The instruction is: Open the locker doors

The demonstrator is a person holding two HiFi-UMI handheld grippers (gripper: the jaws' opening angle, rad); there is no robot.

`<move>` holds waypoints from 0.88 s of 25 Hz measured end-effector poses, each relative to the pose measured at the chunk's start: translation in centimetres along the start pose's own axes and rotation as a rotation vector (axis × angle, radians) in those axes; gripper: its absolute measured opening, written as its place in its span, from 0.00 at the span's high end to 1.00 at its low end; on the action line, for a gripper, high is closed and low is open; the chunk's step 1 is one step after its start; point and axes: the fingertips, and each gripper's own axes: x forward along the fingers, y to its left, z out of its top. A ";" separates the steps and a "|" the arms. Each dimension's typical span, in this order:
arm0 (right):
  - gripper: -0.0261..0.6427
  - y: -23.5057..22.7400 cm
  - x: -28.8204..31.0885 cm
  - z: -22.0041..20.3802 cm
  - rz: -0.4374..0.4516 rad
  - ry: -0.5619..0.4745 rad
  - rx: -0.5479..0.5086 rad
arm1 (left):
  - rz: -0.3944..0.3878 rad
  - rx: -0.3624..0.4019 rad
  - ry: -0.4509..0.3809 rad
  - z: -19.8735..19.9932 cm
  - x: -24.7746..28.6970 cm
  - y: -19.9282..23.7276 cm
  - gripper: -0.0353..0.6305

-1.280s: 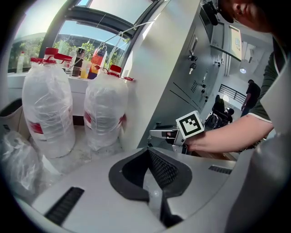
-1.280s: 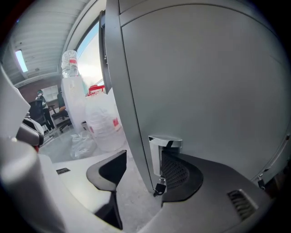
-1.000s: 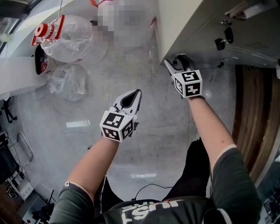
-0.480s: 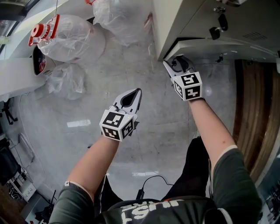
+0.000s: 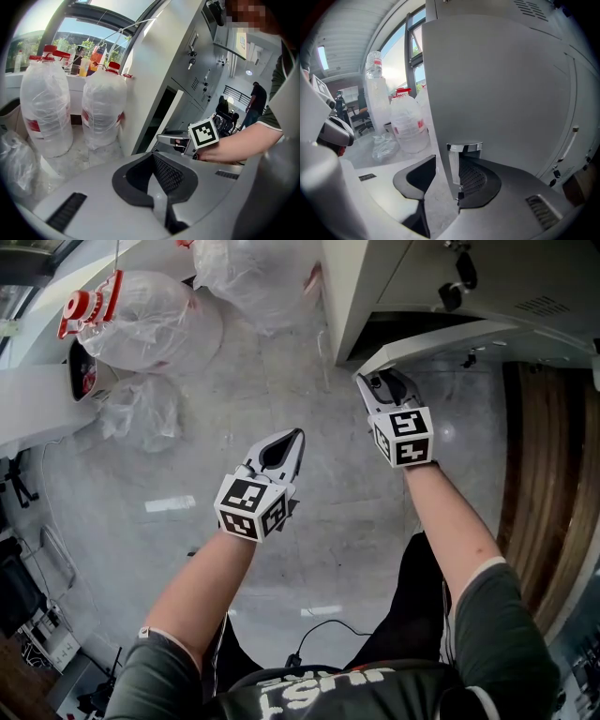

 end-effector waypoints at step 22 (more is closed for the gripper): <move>0.75 -1.0 -7.2 -5.3 -0.016 0.012 0.094 | -0.017 0.015 0.024 -0.8 0.3 -2.0 0.95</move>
